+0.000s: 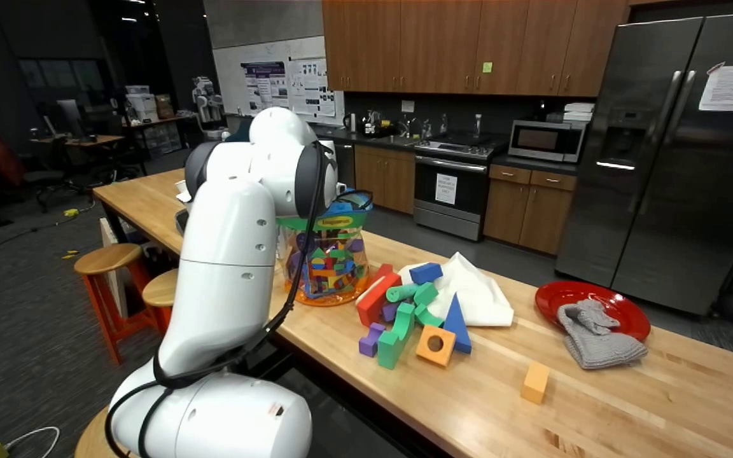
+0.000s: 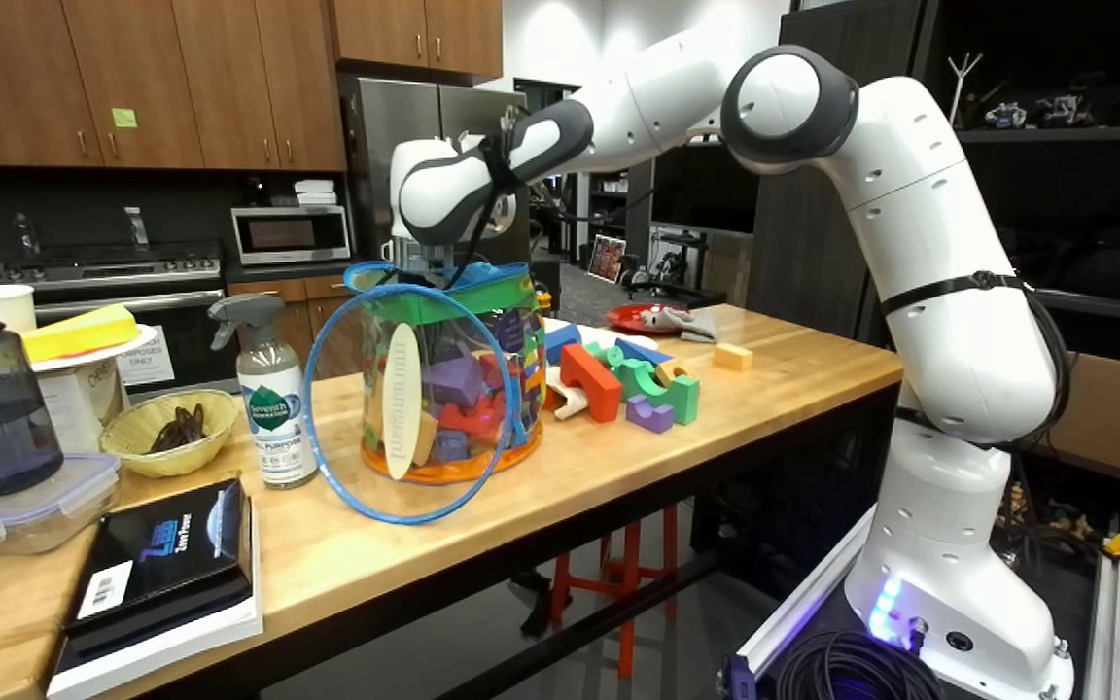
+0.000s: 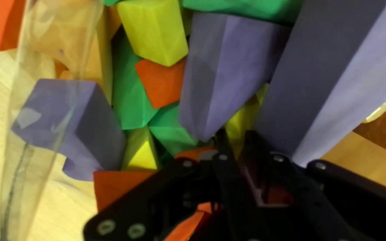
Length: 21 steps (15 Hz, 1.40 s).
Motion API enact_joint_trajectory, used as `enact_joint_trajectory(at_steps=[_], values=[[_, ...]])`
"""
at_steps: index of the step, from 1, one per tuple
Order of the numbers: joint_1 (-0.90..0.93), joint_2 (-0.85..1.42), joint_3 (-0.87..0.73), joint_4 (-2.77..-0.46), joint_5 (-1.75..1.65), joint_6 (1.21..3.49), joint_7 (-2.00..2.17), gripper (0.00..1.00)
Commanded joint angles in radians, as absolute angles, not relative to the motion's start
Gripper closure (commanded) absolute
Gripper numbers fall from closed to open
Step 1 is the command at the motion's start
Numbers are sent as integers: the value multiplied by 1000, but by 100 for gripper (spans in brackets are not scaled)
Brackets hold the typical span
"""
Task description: Remove an orange block from the plastic bag and put it on the pile of blocks on the table
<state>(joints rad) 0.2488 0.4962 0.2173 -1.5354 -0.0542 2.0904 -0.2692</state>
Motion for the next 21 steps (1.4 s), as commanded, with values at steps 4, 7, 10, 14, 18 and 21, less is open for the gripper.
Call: enact_joint_trajectory(at_steps=[4, 7, 10, 14, 18, 21], values=[[249, 500, 219, -1530, -56, 2087, -267, 72], [251, 499, 215, -1528, -64, 2093, -265, 43], [252, 490, 211, -1525, -75, 2090, -262, 25], [251, 481, 208, -1520, -85, 2118, -255, 1], [249, 488, 214, -1519, -69, 2218, -240, 0], [251, 501, 221, -1528, -55, 2273, -230, 0]])
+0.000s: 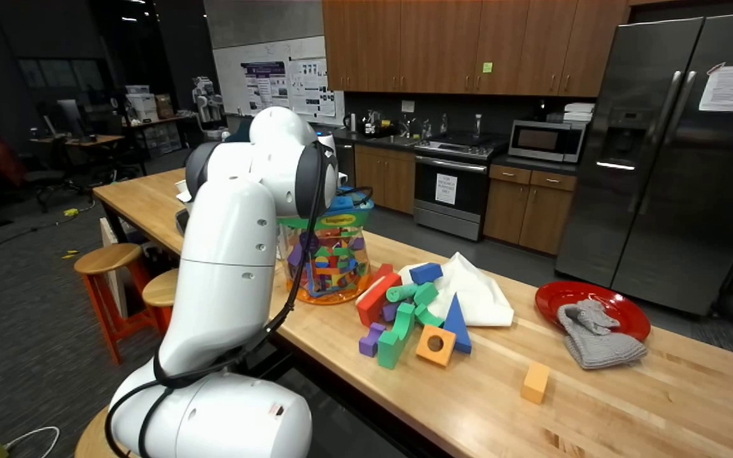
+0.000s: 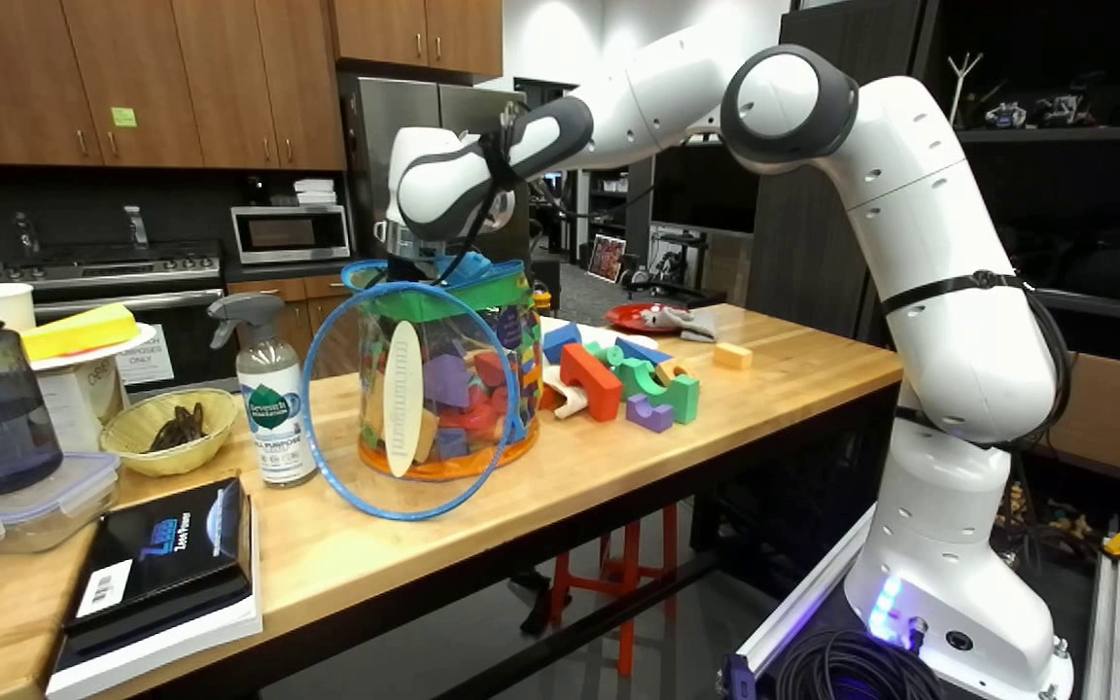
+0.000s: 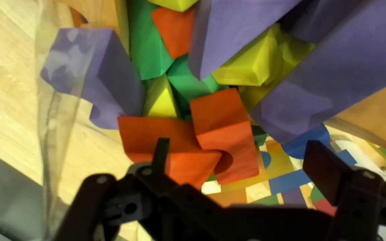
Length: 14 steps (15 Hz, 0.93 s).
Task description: Remove an orange block from the plastic bag and put it on the pile of blocks on the table
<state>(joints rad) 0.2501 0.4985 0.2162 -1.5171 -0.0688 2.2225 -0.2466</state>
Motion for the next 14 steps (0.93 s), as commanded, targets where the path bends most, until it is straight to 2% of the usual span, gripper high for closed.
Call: enact_joint_trajectory(at_steps=[1, 13, 14], values=[[254, 507, 221, -1530, -54, 2286, -225, 0], [255, 527, 236, -1552, -34, 2287, -223, 0], [253, 526, 238, -1553, -31, 2278, -226, 12]])
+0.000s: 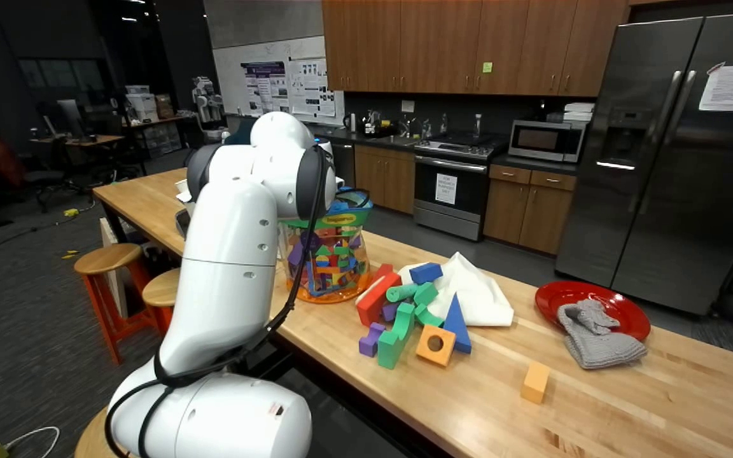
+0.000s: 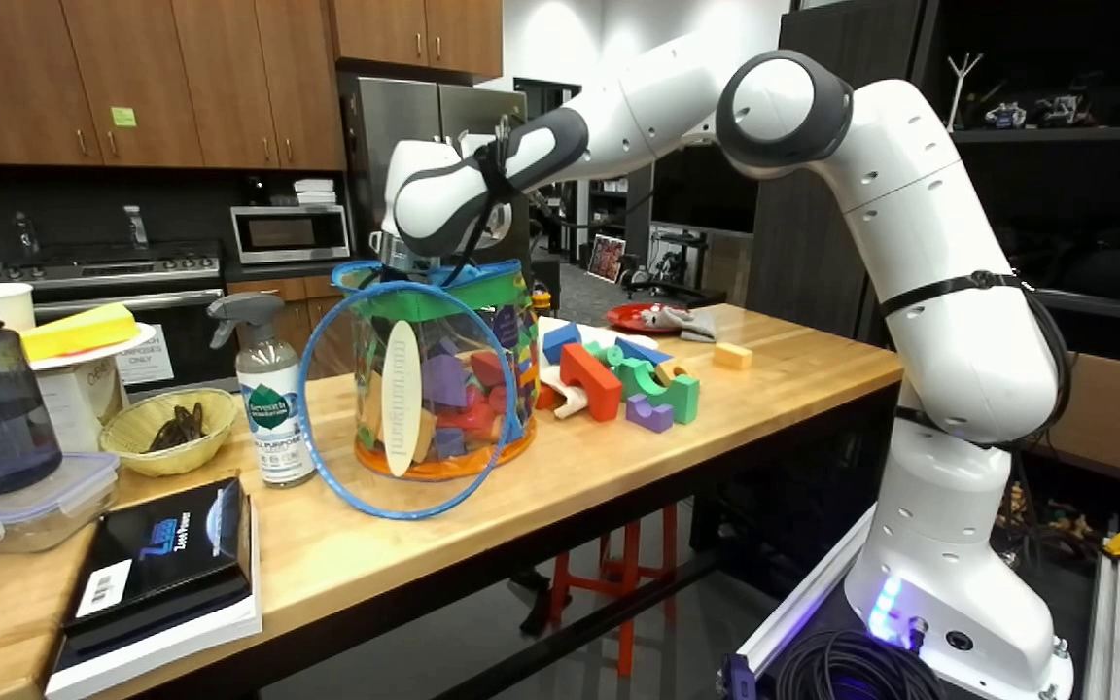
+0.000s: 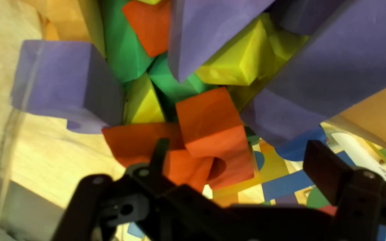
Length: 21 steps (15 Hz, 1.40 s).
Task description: Remove an orange block from the plastic bag and put it on the pile of blocks on the table
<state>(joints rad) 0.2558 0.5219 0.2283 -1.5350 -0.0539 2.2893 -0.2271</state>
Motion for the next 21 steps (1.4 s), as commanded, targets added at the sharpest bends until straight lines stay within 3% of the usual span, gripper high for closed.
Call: enact_joint_trajectory(at_steps=[1, 9, 21], values=[[253, 525, 240, -1553, -29, 2269, -227, 27], [250, 525, 244, -1552, -22, 2233, -236, 83], [241, 524, 252, -1547, 6, 2195, -279, 83]])
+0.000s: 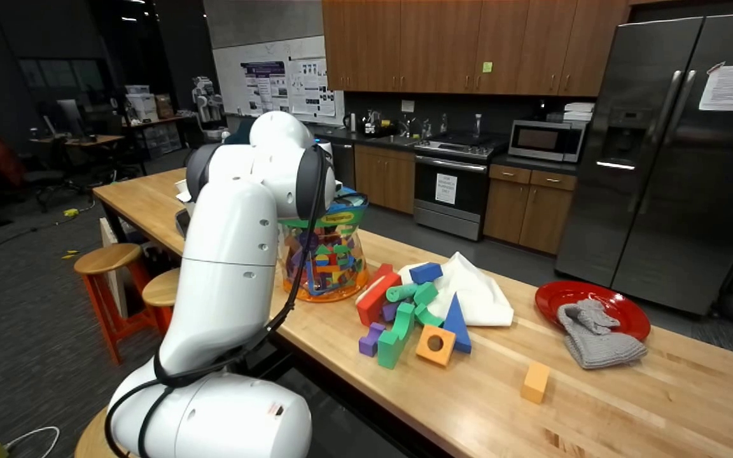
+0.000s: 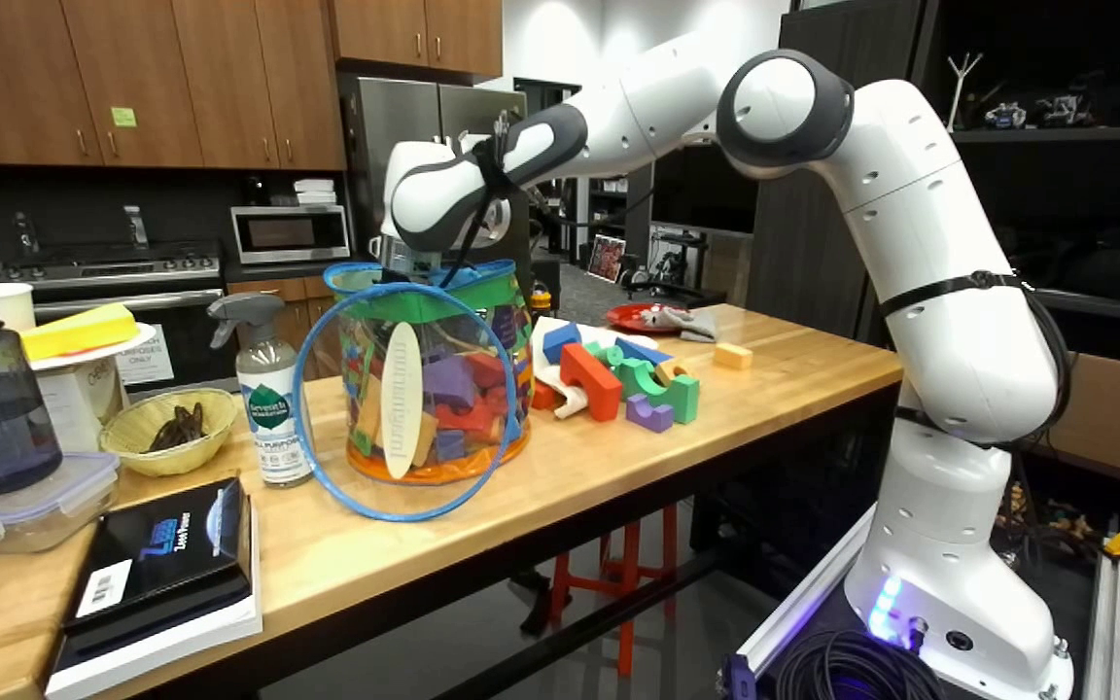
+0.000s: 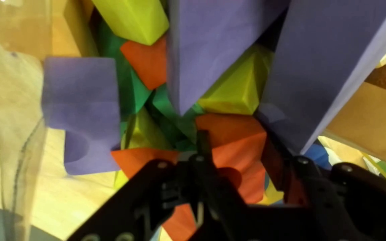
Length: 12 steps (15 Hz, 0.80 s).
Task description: Remove an orange block from the plastic bag and put it on the pile of blocks on the table
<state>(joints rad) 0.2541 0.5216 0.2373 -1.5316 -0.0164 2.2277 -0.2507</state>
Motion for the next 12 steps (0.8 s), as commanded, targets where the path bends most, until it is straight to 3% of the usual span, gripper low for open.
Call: enact_joint_trajectory(at_steps=[1, 12], values=[[241, 522, 251, -1546, 4, 2193, -281, 83], [236, 472, 241, -1548, -21, 2163, -319, 83]])
